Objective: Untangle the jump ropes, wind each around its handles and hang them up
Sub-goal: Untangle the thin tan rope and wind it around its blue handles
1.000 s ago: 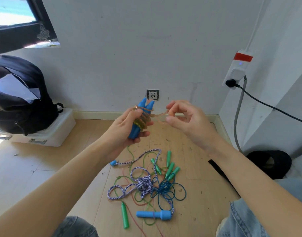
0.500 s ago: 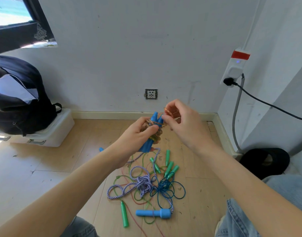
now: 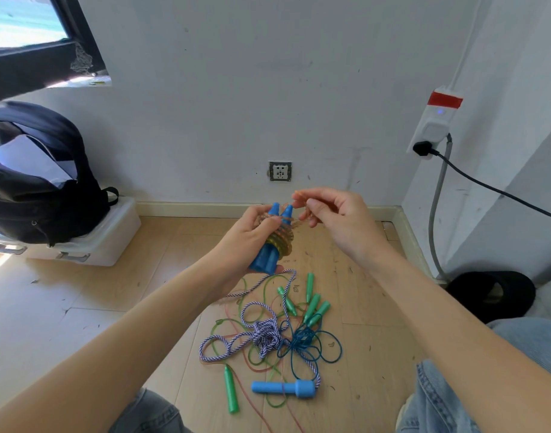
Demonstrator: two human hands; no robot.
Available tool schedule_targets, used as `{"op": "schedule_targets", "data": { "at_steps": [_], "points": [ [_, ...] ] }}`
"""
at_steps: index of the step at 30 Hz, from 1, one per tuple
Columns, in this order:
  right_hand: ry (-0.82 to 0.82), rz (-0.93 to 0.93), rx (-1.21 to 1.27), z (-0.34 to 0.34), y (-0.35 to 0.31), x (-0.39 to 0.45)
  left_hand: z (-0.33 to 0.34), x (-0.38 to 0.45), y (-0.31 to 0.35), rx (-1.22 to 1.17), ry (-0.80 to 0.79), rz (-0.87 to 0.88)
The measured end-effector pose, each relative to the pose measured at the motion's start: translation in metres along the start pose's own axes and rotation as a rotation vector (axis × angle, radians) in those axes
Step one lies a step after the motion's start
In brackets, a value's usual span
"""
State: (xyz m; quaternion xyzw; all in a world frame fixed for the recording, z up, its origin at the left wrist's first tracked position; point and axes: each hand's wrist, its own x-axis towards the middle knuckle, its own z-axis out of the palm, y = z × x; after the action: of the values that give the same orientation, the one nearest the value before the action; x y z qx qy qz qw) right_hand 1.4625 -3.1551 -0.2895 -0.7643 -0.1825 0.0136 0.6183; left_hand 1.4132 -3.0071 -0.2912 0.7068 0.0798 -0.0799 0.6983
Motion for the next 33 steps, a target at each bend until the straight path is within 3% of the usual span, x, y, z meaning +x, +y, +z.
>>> {"op": "schedule_targets", "data": {
  "at_steps": [5, 11, 15, 19, 33],
  "points": [
    [0.097, 0.123, 0.187, -0.008, 0.002, 0.000, 0.003, -0.001, -0.004, 0.073, -0.031, 0.040],
    [0.071, -0.061, -0.193, -0.007, 0.004, 0.000, 0.004, 0.001, -0.005, 0.112, -0.047, 0.017],
    [0.143, -0.193, -0.327, -0.003, 0.001, -0.003, 0.003, 0.002, -0.004, 0.074, -0.035, 0.009],
    [0.087, -0.325, -0.458, 0.001, 0.001, -0.006, 0.004, 0.003, -0.006, 0.111, -0.038, 0.008],
    [-0.099, -0.143, -0.424, 0.003, 0.005, -0.003, 0.007, 0.006, -0.014, 0.210, -0.025, 0.005]
  ]
}}
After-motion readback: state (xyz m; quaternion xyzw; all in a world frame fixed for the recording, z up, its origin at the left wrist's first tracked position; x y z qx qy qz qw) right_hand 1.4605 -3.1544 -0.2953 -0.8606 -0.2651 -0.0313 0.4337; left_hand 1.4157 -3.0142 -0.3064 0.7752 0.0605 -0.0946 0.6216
